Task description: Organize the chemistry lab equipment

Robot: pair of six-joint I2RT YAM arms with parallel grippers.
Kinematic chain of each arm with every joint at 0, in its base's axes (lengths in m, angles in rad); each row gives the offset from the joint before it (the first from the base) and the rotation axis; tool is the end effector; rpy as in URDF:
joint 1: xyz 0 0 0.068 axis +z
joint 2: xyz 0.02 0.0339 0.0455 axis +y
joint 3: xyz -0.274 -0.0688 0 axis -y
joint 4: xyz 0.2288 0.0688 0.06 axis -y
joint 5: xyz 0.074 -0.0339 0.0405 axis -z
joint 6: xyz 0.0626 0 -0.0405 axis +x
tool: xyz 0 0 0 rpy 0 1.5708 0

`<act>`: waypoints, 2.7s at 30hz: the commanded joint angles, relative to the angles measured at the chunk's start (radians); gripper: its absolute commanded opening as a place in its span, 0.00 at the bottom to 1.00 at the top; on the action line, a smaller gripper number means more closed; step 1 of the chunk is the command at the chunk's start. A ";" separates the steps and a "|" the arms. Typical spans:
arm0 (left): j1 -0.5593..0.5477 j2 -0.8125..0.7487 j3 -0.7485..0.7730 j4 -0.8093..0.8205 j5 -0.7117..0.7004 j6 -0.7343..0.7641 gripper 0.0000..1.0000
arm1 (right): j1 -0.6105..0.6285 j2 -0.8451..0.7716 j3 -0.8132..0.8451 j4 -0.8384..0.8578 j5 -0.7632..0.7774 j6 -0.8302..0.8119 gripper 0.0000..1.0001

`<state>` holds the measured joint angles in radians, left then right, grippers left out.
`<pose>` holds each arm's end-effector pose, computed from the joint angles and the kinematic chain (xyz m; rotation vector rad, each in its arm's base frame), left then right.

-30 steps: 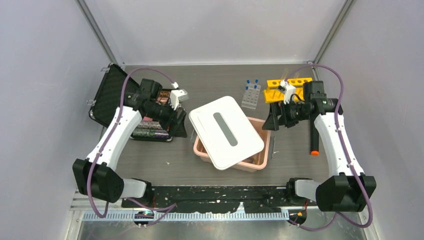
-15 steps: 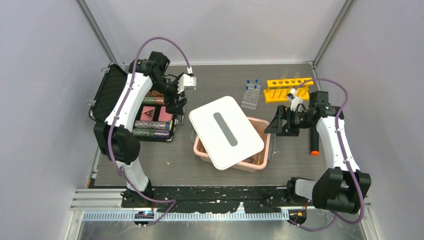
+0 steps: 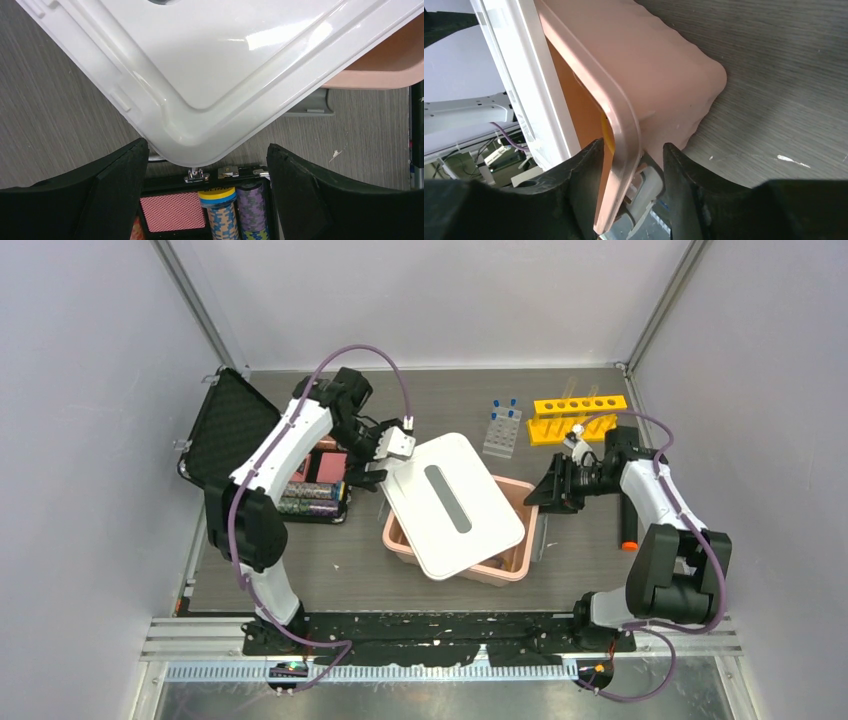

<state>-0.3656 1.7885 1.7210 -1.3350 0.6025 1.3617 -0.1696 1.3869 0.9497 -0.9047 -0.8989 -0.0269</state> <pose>0.2979 -0.1520 0.3017 2.0545 1.6646 -0.6150 0.2332 0.0098 0.2303 0.0412 2.5820 1.2087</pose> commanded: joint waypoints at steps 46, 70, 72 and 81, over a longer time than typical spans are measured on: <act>0.015 -0.176 -0.182 0.117 0.047 -0.203 0.82 | 0.443 -0.094 0.343 -0.162 0.525 -0.430 0.93; -0.135 -0.403 -0.413 0.041 0.109 -0.213 0.64 | 0.466 0.087 0.462 -0.128 0.750 -0.489 0.83; -0.153 -0.414 -0.420 0.035 0.125 -0.215 0.64 | 0.466 0.090 0.459 -0.125 0.755 -0.494 0.83; -0.217 -0.460 -0.490 0.066 0.159 -0.275 0.65 | 0.466 0.146 0.488 -0.070 0.760 -0.502 0.83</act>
<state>-0.5644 1.3666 1.2610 -1.2736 0.7071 1.1236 0.2928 1.4837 1.3922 -1.0267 -0.1589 -0.5175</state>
